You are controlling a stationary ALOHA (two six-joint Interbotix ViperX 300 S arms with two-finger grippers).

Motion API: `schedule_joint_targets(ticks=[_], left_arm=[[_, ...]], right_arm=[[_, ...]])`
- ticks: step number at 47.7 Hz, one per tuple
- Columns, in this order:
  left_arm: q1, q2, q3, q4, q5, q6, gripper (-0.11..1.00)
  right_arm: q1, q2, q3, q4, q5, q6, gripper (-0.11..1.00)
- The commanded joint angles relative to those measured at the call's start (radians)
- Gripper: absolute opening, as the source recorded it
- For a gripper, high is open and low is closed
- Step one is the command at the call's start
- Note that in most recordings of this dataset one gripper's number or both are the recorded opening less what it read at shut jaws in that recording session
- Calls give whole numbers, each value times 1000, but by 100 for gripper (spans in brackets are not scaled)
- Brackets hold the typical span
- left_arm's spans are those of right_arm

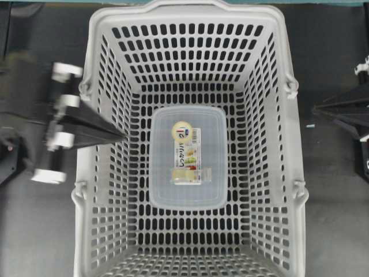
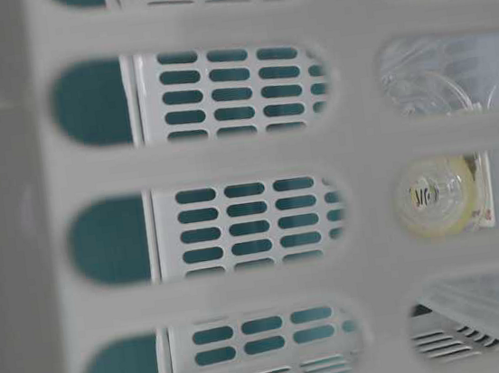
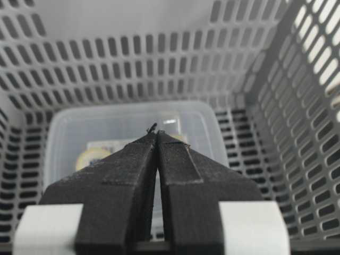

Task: Pick up the tape dispenser from the shopping basket with the left arm.
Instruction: 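Move the open left gripper over the basket toward the tape dispenser, then lower the open left gripper into the basket around the tape dispenser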

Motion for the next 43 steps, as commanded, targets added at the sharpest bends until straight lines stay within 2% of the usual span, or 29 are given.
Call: schedule_joint_targets(ticks=[1,5,15,20,25,31,35,38,43], left_arm=[[-6,84,-97,5,72,-2,0],[-8,150,-147,5,126,-9,0],[-9,302,-262,5,242,-9,0],[-11,362,-301,5,279,-12,3],[-17,414,-337,5,319,-23,28],[-28,489,-388,5,380,-72,65],[-29,534,-413,5,411,-103,84],[-32,561,-426,5,422,-124,90],[-40,601,-439,5,422,-141,89]], right_arm=[[-3,5,-17,8,2,2,4],[-3,5,-17,15,8,2,14],[-3,-5,-18,17,31,2,57],[-3,-12,-17,17,34,2,68],[-3,-17,-17,17,35,0,68],[-3,-18,-12,17,37,0,68],[-3,-18,-12,17,35,0,68],[-3,-18,-11,17,35,0,68],[-3,-18,-9,17,35,0,68]])
